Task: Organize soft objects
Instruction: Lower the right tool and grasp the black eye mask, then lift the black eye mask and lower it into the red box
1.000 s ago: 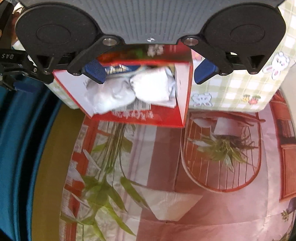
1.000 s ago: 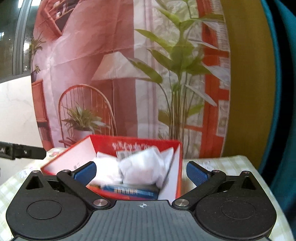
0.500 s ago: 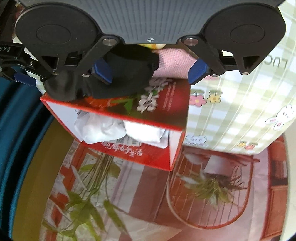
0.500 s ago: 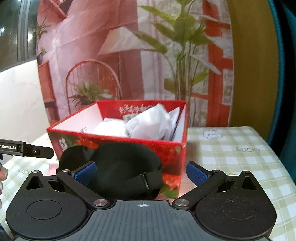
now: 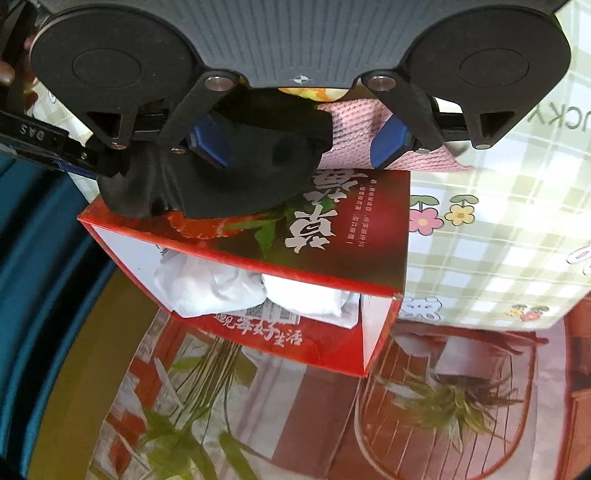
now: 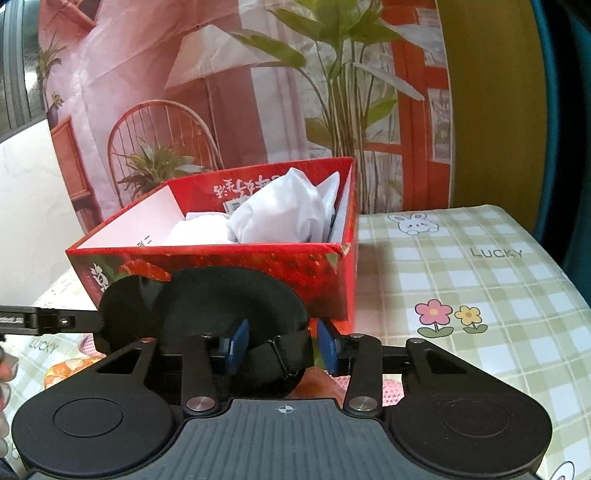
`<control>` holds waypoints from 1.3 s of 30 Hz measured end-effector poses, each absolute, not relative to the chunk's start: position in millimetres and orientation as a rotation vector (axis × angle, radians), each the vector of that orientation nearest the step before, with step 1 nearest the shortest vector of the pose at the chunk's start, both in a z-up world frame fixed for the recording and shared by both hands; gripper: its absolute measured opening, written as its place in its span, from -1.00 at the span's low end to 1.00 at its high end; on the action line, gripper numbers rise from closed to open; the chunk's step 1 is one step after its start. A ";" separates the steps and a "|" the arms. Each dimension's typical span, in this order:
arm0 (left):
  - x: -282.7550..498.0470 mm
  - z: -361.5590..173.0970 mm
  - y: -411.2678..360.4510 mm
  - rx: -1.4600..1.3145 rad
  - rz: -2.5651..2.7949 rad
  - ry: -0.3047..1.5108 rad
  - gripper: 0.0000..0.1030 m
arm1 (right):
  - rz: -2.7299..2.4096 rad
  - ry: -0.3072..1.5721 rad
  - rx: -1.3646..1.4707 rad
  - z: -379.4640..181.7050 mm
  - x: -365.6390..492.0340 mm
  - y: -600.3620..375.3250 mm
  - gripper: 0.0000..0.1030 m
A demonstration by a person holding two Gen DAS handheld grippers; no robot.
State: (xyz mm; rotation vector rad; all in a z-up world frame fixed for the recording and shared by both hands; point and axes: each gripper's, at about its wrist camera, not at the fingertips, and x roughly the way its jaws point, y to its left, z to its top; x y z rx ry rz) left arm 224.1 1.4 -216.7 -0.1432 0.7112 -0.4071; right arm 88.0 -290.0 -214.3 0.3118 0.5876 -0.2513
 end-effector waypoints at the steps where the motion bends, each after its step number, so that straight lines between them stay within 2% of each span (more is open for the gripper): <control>1: 228.7 -219.2 1.9 -0.158 -0.415 0.723 0.65 | -0.251 0.587 0.311 -214.6 88.0 -290.0 -0.28; 10: 248.2 -231.7 -1.6 -0.238 -0.484 0.770 0.65 | -0.254 0.594 0.334 -217.0 89.3 -293.6 -0.30; 12: 247.1 -233.1 -5.3 -0.228 -0.485 0.778 0.58 | -0.255 0.596 0.341 -217.6 89.2 -294.0 -0.30; 14: 243.6 -232.8 -9.4 -0.203 -0.490 0.772 0.21 | -0.253 0.596 0.345 -217.7 88.9 -293.8 -0.33; 15: 241.7 -232.2 -11.1 -0.183 -0.480 0.769 0.13 | -0.252 0.596 0.347 -217.4 88.8 -293.3 -0.33; 17: 238.5 -229.6 -9.4 -0.148 -0.455 0.764 -0.23 | -0.247 0.594 0.351 -216.9 88.3 -292.6 -0.35; 19: 235.8 -225.6 -8.3 -0.129 -0.431 0.759 -0.45 | -0.245 0.593 0.354 -216.2 87.5 -291.3 -0.35; 23: 225.8 -212.1 -5.1 -0.136 -0.414 0.712 -0.62 | -0.235 0.577 0.380 -211.8 83.8 -288.7 -0.35; 28: 211.9 -190.2 -8.0 -0.080 -0.387 0.630 -0.73 | -0.207 0.553 0.380 -202.5 79.0 -283.4 -0.35; 30: 205.3 -181.2 -4.1 -0.102 -0.386 0.602 -0.76 | -0.195 0.541 0.371 -197.9 76.5 -281.1 -0.41; 33: 196.3 -173.8 2.2 -0.130 -0.368 0.566 -0.78 | -0.176 0.519 0.363 -190.0 72.7 -277.8 -0.69; 34: 192.7 -172.4 3.6 -0.135 -0.361 0.559 -0.78 | -0.168 0.514 0.361 -187.7 71.9 -277.0 -0.84; 39: 181.7 -171.3 6.9 -0.145 -0.336 0.560 -0.79 | -0.126 0.501 0.341 -181.1 69.0 -267.5 -0.87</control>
